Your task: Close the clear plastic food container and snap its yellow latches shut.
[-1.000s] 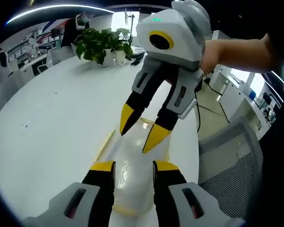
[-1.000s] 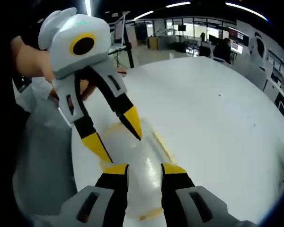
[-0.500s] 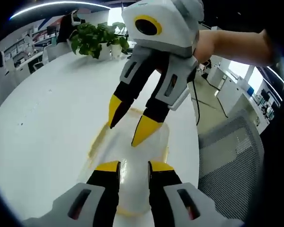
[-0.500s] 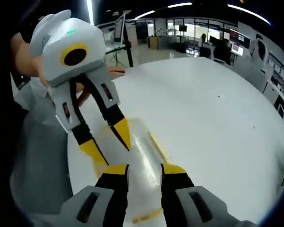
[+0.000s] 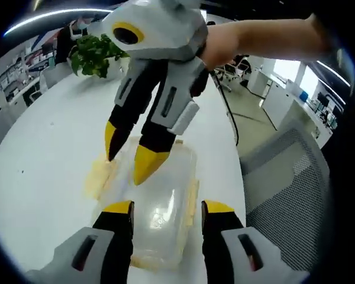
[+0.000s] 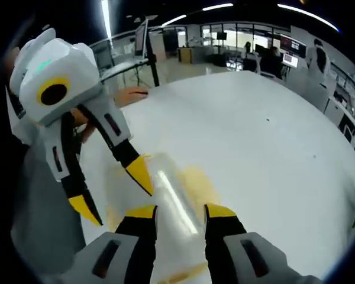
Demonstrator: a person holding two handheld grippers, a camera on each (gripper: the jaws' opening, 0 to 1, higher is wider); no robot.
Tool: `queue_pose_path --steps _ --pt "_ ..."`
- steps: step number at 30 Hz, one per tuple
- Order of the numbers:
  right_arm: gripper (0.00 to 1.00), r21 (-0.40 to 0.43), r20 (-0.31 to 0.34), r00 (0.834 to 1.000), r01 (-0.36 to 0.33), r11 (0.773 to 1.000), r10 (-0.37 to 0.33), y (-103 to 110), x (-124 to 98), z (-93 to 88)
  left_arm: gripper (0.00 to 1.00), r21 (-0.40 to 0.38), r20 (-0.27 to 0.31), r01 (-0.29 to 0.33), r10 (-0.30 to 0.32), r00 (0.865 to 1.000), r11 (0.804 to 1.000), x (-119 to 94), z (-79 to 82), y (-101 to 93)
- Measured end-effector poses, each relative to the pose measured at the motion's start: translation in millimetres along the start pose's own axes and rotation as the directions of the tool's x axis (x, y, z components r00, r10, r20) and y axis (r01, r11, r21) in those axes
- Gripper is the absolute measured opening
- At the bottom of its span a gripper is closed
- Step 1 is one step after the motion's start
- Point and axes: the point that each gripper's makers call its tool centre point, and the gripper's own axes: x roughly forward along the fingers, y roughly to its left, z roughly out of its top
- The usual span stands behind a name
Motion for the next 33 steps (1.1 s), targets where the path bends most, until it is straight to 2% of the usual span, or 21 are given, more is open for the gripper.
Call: queue_pose_path --steps 5,8,11,12,15,19,27,33 --pt "0.35 -0.002 -0.014 1.000 -0.024 1.000 0.024 2.4 0.2 -1.8 0.52 0.063 -0.019 -0.022 0.023 1.000 0.998 2.2 -2.9 -3.7" --pt "0.35 -0.010 -0.012 0.998 -0.061 0.998 0.061 7.7 1.2 -0.9 0.53 0.100 -0.029 -0.042 0.045 0.999 0.994 3.2 -4.7 -4.1" --pt "0.37 -0.009 -0.013 0.996 -0.090 0.996 0.090 11.2 4.8 0.7 0.54 0.108 -0.029 -0.048 0.052 0.998 0.993 3.1 -5.0 -5.6" --pt "0.38 -0.001 -0.012 0.995 -0.100 0.995 0.100 11.0 5.8 1.4 0.54 0.118 -0.029 -0.052 0.056 0.998 0.992 3.6 -5.9 -5.4" --pt "0.39 0.108 -0.014 0.991 -0.130 0.986 0.132 7.9 8.3 1.1 0.55 0.139 -0.036 -0.061 0.067 0.997 0.988 4.9 -6.5 -5.9" --pt "0.40 0.097 -0.027 0.989 -0.141 0.985 0.145 3.8 11.4 0.2 0.55 0.191 -0.059 -0.087 0.100 0.993 0.978 6.5 -8.5 -5.7" --pt "0.38 0.100 -0.074 0.975 -0.201 0.974 0.209 4.5 10.6 -0.4 0.54 0.176 -0.075 -0.103 0.117 0.990 0.979 7.9 -7.7 -3.9" --pt "0.39 0.049 -0.149 0.958 -0.239 0.970 0.244 6.6 14.1 -4.3 0.55 0.181 -0.110 -0.108 0.129 0.986 0.978 9.3 -6.7 -5.6"
